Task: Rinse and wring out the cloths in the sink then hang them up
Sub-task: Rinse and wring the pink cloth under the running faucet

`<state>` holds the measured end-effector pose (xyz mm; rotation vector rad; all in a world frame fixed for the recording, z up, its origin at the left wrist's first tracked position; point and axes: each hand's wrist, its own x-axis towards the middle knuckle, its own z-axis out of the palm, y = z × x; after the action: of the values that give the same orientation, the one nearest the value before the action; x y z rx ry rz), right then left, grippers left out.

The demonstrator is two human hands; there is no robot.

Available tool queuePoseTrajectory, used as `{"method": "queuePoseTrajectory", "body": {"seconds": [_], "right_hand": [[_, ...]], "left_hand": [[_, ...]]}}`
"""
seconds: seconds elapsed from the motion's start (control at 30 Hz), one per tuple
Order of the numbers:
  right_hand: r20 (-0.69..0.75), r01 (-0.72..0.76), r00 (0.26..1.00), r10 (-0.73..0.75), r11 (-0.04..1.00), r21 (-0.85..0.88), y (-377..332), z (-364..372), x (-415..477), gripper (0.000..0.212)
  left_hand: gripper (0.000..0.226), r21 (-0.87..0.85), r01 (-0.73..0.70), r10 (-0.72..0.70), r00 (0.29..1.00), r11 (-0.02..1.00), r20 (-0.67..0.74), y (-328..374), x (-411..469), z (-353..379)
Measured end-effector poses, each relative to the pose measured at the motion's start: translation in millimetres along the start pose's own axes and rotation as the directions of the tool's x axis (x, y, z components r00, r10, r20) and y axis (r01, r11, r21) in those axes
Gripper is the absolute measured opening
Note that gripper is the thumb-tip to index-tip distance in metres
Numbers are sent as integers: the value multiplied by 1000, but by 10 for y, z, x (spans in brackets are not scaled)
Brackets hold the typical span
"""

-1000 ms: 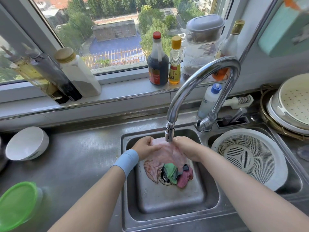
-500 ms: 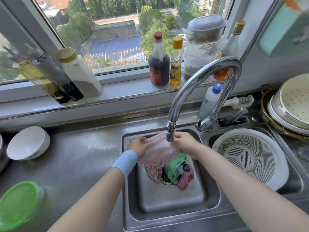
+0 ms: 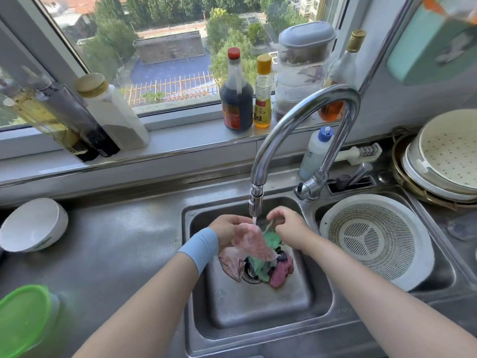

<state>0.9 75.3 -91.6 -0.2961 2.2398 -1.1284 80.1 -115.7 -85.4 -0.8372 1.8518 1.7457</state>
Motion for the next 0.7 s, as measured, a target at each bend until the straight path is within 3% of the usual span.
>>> {"method": "queuePoseTrajectory", "body": {"seconds": [0.1,0.2,0.23,0.3,0.33,0.47,0.6,0.7], "right_hand": [[255,171,956,-145,981,-86,-49,7,31,57],[392,216,908,-146,966,-141,-33,138,93,21],[400,224,904,-153,965,-138,-25,155,122,7],[349,184,928,-132,976,-120,26,148,189,40],[301,140,948,-105,985,-98,24,122,202,46],[226,5,974,30,988,-152,10,-59,252,49],[217,14,975,51,958,-286,-124,-118,373,54],[174,-62,981,87,988,-144,-257,-30,381,44]], "left_hand": [[20,121,-86,75,993,989,91,135,-13,-26],[23,200,-165,169,986,966,-2,253,5,-83],[21,218,-177,192,980,960,-53,279,14,-120],[16,252,-202,241,961,946,-133,293,27,-215],[16,268,-214,260,954,940,-151,297,26,-271],[15,356,-220,281,951,908,-129,318,3,-497],[10,495,-185,270,957,849,-106,321,-23,-556],[14,545,-115,214,969,831,-121,306,-62,-583]]}}
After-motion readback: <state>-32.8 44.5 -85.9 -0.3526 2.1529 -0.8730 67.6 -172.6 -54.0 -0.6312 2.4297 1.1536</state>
